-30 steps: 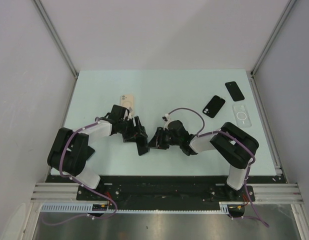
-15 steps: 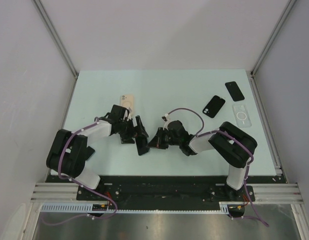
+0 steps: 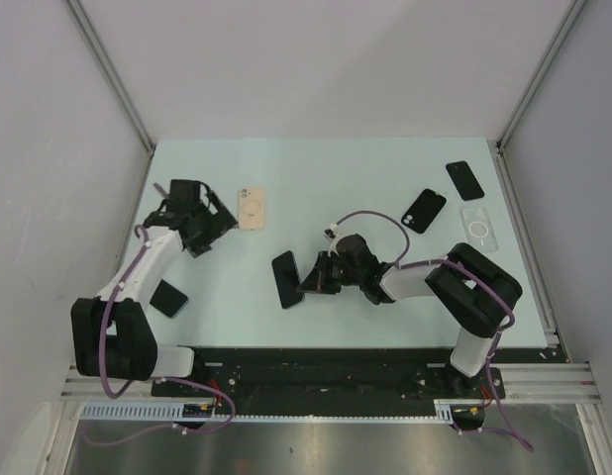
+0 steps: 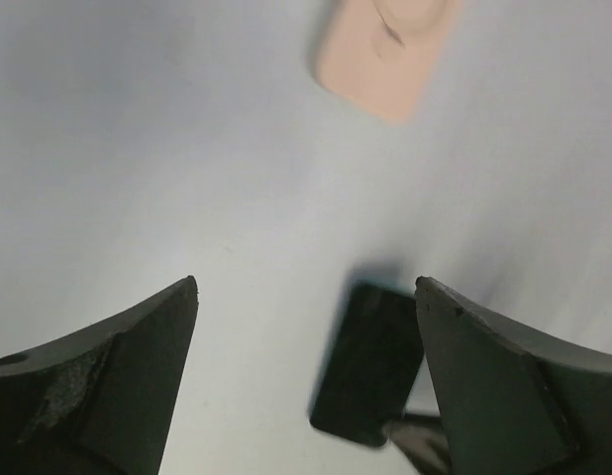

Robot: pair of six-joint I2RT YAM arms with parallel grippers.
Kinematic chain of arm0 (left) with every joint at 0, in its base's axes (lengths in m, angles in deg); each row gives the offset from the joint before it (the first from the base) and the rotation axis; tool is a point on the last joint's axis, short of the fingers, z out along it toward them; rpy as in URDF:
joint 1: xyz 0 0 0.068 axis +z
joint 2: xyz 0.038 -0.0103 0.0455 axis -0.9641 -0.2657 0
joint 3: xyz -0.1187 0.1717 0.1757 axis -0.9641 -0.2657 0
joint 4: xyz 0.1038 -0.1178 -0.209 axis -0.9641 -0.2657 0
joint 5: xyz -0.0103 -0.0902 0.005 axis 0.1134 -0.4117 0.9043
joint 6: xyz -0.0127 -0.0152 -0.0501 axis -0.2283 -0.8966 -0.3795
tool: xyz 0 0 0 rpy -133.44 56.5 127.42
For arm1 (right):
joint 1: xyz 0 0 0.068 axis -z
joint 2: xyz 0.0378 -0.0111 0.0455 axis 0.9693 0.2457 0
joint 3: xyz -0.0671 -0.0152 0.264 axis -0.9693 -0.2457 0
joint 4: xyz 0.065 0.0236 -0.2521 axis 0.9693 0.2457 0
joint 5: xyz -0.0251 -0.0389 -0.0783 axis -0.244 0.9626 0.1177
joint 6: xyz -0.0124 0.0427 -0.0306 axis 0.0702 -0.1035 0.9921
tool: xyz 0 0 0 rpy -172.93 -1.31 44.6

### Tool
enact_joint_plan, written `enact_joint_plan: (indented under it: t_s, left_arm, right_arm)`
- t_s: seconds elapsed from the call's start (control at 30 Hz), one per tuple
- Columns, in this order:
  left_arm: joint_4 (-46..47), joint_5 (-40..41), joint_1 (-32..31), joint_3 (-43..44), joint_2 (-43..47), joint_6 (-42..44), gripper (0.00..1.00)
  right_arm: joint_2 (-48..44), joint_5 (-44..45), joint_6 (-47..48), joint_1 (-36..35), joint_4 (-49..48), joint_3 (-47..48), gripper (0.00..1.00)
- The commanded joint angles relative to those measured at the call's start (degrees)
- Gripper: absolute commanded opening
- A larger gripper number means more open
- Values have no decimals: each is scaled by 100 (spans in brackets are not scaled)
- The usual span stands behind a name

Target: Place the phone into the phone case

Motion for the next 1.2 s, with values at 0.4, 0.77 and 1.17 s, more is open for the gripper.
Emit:
enact_joint_plan:
  t_s: [0.4, 0.77, 1.17]
  left_arm:
    - [56, 0, 1517, -91, 608, 819, 93]
    - [367, -825, 884, -223, 397, 1244, 92]
    - [454, -410, 700, 672, -646, 1401, 97]
  right_arm:
    - [-1967, 1319, 1241, 530, 2515, 52, 0]
    - [-4094, 1285, 1936, 2770, 3923, 43, 0]
    - [-4385, 757, 2156, 3264, 3985, 43, 0]
